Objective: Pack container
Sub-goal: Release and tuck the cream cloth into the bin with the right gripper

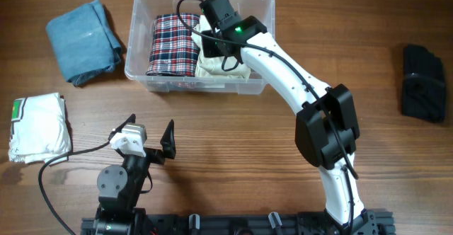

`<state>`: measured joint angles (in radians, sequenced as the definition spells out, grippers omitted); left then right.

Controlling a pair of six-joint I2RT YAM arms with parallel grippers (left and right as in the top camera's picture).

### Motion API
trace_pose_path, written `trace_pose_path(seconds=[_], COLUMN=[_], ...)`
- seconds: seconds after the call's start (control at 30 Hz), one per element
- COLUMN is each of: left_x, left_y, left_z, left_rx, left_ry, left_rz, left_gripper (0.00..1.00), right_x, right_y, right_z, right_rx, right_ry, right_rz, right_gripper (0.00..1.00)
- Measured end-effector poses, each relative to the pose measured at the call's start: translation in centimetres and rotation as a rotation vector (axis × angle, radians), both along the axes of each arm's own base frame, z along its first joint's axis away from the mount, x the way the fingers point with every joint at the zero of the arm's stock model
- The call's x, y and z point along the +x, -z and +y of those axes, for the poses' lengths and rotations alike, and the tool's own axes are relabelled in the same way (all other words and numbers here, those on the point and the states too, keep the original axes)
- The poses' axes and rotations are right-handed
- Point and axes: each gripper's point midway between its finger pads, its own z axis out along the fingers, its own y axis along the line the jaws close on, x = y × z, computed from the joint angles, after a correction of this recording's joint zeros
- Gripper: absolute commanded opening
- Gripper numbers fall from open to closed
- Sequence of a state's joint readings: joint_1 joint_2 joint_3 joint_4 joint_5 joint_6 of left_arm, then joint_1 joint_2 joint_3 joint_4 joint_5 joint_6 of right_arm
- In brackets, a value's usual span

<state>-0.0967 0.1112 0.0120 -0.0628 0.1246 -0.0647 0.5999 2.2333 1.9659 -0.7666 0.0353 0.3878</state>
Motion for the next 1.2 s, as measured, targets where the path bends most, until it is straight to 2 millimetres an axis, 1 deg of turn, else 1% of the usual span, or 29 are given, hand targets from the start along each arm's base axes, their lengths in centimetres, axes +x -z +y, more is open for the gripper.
trace_pose_path(seconds=[0.07,0.1,0.23,0.33,0.43,0.47,0.6,0.63,0.7,0.8,0.9,1.0,1.07,1.2], left_x=[0.0,0.0,0.0,0.0,0.0,0.0,0.0,0.0,0.0,0.0,0.0,0.0,0.0,0.0], left_y=[0.0,0.0,0.0,0.0,0.0,0.0,0.0,0.0,0.0,0.0,0.0,0.0,0.0,0.0], left_z=[0.0,0.0,0.0,0.0,0.0,0.0,0.0,0.0,0.0,0.0,0.0,0.0,0.0,0.0], left_rx=[0.0,0.0,0.0,0.0,0.0,0.0,0.0,0.0,0.0,0.0,0.0,0.0,0.0,0.0], left_ry=[0.0,0.0,0.0,0.0,0.0,0.0,0.0,0.0,0.0,0.0,0.0,0.0,0.0,0.0], left_rz=[0.0,0.0,0.0,0.0,0.0,0.0,0.0,0.0,0.0,0.0,0.0,0.0,0.0,0.0], left_gripper=[1.0,1.0,1.0,1.0,1.0,1.0,1.0,1.0,1.0,1.0,1.0,1.0,1.0,1.0], right_x=[-0.8,-1.0,-1.9,-1.6,-0.9,-0.9,-0.9,-0.9,-0.5,0.3,0.6,2.0,2.7,3.2], right_y=[0.2,0.3,2.0,3.2,3.3,3.3,4.0,4.0,3.8,3.2,2.8,0.8,0.1,-0.1], right_z=[1.0,1.1,0.9,1.2,1.6,1.5,-0.2,-0.3,-0.1,1.0,1.4,2.1,2.2,1.7], right_rx=[0.033,0.038,0.033,0.038,0.058,0.052,-0.035,-0.042,-0.03,0.026,0.048,0.092,0.107,0.1], right_ry=[-0.029,-0.034,-0.044,-0.042,-0.034,-0.026,0.022,0.026,0.031,0.021,0.021,0.023,0.029,0.045], right_rz=[0.031,0.039,0.085,0.088,0.066,0.063,0.059,0.057,0.039,0.004,-0.003,-0.065,-0.088,-0.105], right_gripper=[0.15,0.15,0.15,0.15,0.16,0.16,0.16,0.16,0.16,0.16,0.16,0.16,0.16,0.16])
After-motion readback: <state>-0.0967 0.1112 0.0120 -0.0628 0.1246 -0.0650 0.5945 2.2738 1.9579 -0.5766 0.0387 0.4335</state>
